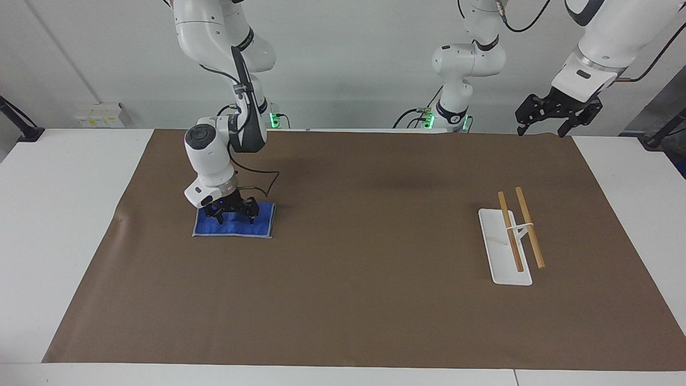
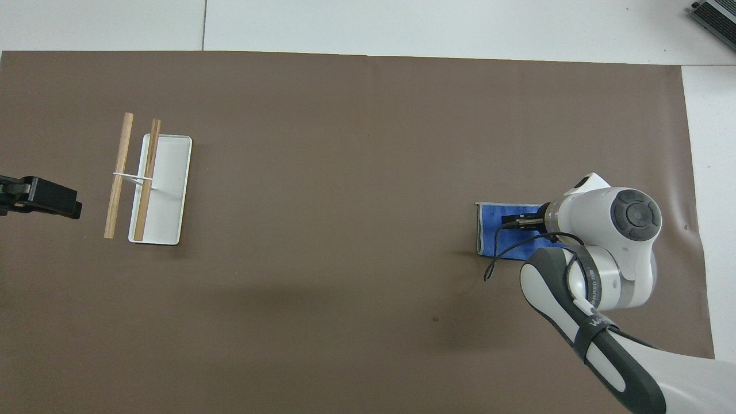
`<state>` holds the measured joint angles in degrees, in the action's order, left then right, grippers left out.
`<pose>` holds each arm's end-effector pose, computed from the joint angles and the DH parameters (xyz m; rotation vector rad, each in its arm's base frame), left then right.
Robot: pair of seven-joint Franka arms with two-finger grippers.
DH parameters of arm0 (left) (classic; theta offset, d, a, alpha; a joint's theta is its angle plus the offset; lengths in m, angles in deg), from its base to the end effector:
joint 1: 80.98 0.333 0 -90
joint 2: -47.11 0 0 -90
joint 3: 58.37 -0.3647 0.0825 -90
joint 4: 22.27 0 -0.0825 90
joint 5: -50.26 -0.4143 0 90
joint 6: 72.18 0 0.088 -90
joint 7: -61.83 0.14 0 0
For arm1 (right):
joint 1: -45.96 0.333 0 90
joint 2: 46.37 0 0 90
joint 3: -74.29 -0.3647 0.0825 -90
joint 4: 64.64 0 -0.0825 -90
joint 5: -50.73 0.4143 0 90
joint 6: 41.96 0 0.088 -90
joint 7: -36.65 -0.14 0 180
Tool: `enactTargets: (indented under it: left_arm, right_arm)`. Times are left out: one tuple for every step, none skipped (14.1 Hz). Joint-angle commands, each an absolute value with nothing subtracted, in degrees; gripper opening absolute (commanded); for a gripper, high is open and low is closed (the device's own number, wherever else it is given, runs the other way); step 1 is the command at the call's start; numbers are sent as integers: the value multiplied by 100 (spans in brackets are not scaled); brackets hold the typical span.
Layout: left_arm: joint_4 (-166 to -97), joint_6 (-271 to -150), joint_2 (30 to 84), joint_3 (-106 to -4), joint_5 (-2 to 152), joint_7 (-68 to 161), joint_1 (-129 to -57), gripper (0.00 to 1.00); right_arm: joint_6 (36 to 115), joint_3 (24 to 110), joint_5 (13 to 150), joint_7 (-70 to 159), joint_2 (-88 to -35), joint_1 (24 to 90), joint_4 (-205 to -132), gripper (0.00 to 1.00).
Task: Right arm passes towel to left arm to hang
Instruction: 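Close the right gripper on the towel's edge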
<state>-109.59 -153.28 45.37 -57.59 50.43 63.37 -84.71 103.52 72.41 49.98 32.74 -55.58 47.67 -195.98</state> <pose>0.5531 -0.0442 0.6678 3.1343 -0.1661 -0.1228 0.5654 0.0354 0.2804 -3.1357 -0.0066 -0.1351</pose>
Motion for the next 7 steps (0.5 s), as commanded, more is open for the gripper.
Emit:
enactTargets:
  left_arm:
    - [-11139, -15321, 4368, -5758, 5105, 6280, -8441, 100]
    - [-11139, -15321, 4368, -5758, 5105, 6280, -8441, 100]
    - [-11139, -15321, 4368, -5758, 5105, 6280, -8433, 100]
    - [-11139, -15321, 4368, -5758, 5105, 6280, -8441, 100]
    - [-11139, -15321, 4368, -5758, 5105, 6280, -8441, 100]
    - [-11139, -15321, 4368, -5758, 5105, 6280, -8441, 100]
    - [-11139, -15321, 4368, -5758, 5105, 6280, -8433, 100]
  right_arm:
    - [10508, 7201, 5056, 3533, -5507, 4596, -19709, 100]
    - [10508, 7201, 5056, 3498, -5515, 4605, -19709, 100]
    - [10508, 7201, 5064, 3463, -5524, 4648, -19709, 100]
    - [10508, 7201, 5064, 3454, -5524, 4666, -19709, 100]
    - [10517, 7201, 5064, 3454, -5524, 4666, -19709, 100]
    - [10508, 7201, 5064, 3437, -5524, 4675, -19709, 100]
    - [10508, 7192, 5064, 3323, -5524, 4684, -19709, 100]
